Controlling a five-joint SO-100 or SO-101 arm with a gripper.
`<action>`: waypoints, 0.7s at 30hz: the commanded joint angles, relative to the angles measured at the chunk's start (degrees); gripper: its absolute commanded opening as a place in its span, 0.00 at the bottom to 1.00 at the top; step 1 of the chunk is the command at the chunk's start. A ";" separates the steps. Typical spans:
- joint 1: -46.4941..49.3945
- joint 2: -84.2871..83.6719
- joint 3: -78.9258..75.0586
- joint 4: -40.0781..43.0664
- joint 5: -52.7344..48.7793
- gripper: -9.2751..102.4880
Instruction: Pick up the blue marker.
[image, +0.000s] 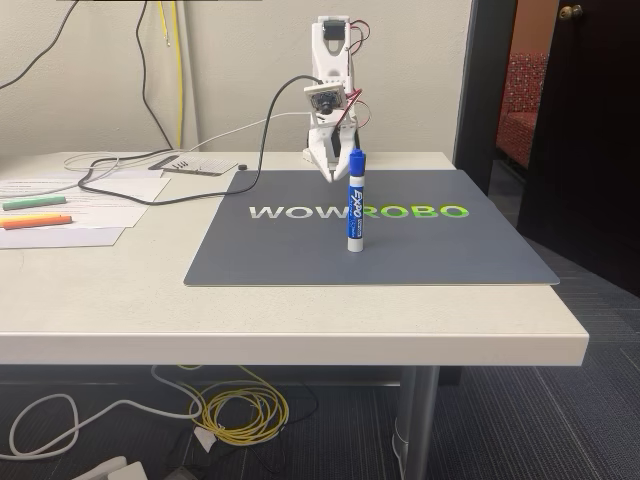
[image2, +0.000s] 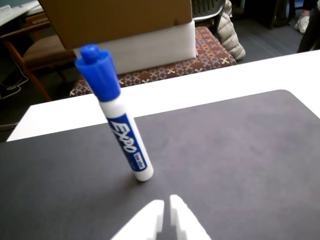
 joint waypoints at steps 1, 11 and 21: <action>-0.62 -1.14 -2.29 -3.87 0.09 0.11; -1.23 -10.37 -9.23 -7.82 0.09 0.29; -1.58 -17.05 -17.75 -6.59 0.00 0.33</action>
